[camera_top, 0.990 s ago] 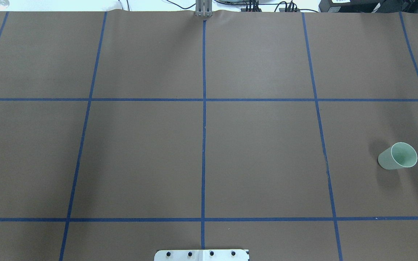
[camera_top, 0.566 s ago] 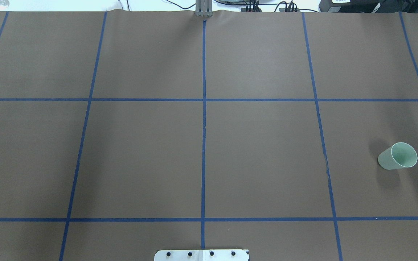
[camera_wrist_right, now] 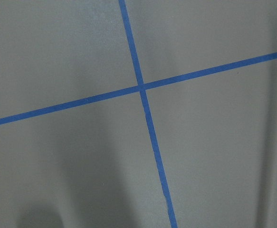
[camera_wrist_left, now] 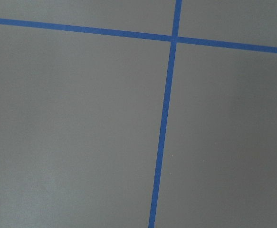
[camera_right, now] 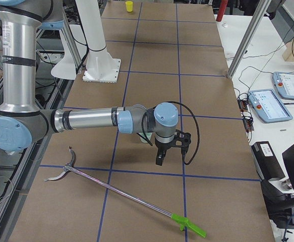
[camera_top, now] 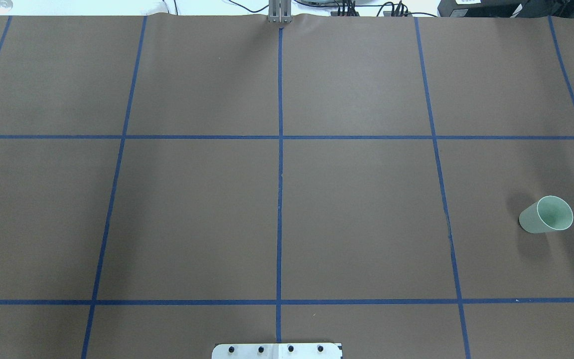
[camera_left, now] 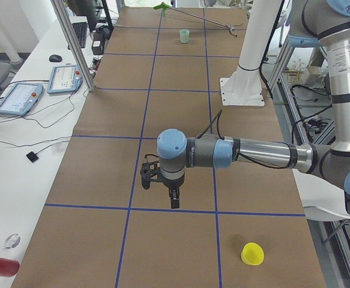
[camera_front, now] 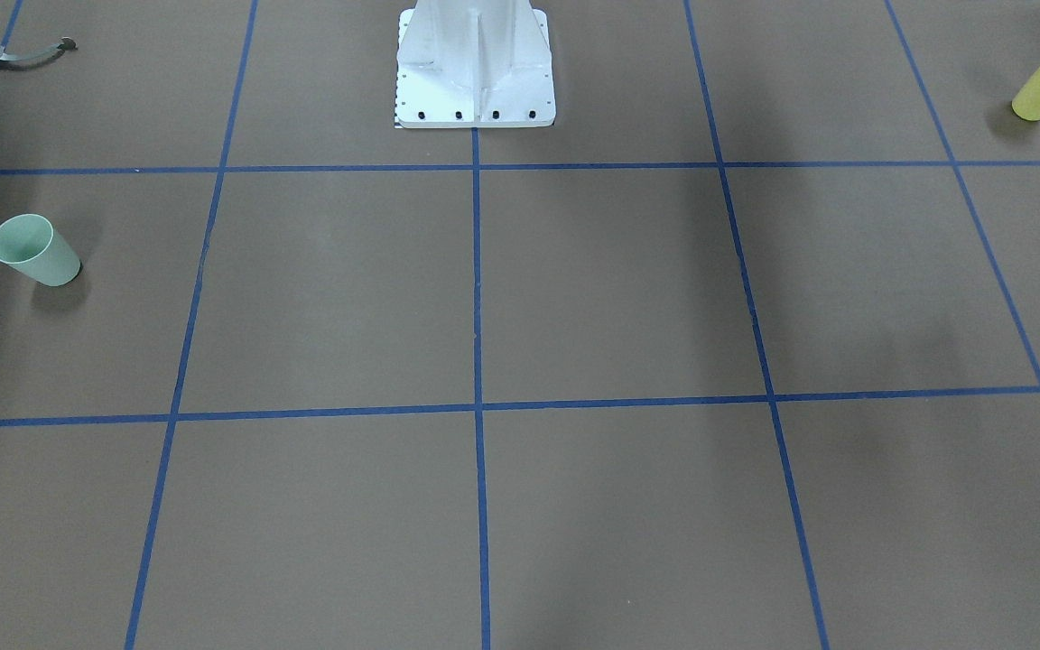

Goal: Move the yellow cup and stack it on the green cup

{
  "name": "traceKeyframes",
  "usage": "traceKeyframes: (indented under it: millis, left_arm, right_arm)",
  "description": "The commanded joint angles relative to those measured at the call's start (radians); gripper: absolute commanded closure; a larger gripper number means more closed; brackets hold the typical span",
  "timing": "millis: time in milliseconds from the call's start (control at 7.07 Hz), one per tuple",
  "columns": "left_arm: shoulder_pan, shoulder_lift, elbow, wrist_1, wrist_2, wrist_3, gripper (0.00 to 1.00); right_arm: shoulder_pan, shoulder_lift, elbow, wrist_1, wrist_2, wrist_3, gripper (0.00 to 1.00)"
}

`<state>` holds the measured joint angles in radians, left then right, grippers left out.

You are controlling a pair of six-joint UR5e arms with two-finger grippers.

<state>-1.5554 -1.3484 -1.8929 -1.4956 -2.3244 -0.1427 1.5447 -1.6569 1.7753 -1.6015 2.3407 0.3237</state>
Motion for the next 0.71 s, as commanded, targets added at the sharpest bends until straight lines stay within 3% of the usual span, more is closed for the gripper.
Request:
traceKeyframes:
  millis: [0,424,566]
  left_arm:
    - [0.000,0.000,0.000,0.000,0.002,0.000,0.00]
    - [0.006,-0.002,-0.003,-0.040,-0.010,-0.007,0.00]
    - [0.009,-0.003,-0.003,-0.063,-0.033,-0.164,0.00]
  right_arm:
    - [0.000,0.000,0.001,0.000,0.002,0.000,0.00]
    - [0.000,0.011,0.003,0.000,0.005,0.002,0.00]
    - [-0.002,0.011,0.001,0.002,0.005,0.002,0.00]
